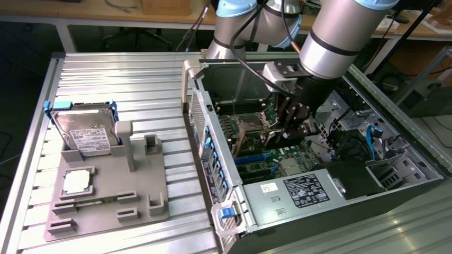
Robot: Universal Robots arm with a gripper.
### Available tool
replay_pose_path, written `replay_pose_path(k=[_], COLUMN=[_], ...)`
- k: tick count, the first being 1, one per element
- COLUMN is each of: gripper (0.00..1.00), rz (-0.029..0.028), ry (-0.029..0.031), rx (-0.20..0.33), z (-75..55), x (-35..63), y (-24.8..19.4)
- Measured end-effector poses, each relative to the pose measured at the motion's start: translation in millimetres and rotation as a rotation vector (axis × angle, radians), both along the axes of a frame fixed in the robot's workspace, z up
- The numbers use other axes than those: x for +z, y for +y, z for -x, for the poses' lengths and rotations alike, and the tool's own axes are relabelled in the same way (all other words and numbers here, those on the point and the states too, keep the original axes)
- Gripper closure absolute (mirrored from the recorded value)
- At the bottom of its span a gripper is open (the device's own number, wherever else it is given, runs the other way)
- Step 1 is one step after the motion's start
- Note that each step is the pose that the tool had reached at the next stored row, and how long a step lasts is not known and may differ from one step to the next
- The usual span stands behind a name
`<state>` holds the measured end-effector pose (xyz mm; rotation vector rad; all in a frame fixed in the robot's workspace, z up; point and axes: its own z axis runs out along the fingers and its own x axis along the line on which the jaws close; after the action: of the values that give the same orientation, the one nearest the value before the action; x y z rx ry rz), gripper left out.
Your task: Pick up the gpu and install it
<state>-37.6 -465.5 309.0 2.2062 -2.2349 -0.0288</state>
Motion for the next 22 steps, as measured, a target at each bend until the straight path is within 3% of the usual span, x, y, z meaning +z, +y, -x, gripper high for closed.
replay_pose_path(k=[13,22], gripper=[0.73,0.73], rz=[0.0002,0.0002], ry=[-0.0047,-0.0047], rx=[0.000,0.000], z=[0.9,0.8], x=[-3.7,-5.7], y=[0.0,0.0])
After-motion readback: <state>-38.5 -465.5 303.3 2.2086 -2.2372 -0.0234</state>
